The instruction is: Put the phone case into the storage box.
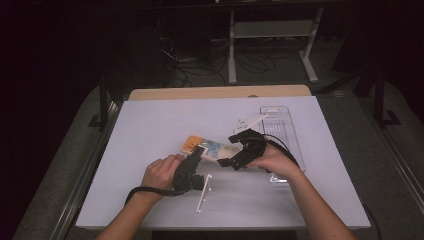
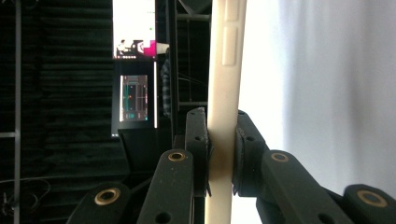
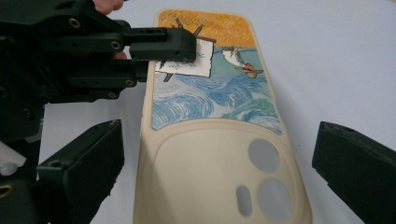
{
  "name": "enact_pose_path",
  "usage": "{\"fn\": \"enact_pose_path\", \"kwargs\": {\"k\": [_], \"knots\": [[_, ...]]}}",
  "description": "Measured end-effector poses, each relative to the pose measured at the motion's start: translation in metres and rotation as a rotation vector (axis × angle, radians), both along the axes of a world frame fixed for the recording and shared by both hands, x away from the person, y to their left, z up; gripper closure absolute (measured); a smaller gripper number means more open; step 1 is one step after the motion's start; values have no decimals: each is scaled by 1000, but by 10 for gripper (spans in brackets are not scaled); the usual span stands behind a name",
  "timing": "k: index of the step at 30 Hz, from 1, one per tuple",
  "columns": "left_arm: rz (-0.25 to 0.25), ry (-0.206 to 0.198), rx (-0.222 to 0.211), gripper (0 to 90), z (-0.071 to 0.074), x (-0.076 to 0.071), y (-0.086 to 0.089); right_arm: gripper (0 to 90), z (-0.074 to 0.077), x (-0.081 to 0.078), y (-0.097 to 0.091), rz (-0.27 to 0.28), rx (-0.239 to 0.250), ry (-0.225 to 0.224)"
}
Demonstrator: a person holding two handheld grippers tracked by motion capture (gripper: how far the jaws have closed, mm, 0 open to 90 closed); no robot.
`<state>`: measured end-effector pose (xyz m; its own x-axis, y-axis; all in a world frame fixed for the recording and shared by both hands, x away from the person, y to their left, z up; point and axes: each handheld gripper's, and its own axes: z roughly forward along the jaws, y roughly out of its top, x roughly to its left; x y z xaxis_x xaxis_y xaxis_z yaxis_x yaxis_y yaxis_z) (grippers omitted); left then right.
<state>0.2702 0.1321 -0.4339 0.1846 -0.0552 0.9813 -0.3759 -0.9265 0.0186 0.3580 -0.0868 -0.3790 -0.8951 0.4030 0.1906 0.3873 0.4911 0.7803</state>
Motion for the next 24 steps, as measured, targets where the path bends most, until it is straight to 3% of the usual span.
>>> {"fn": "enact_pose_path", "kwargs": {"k": [4, 24], "knots": [[12, 11, 7, 791, 1, 2, 4, 17, 3, 1, -7, -4, -3, -31], [71, 13, -17, 791, 8, 6, 24, 14, -1, -21, -40, -66, 4, -42]]}}
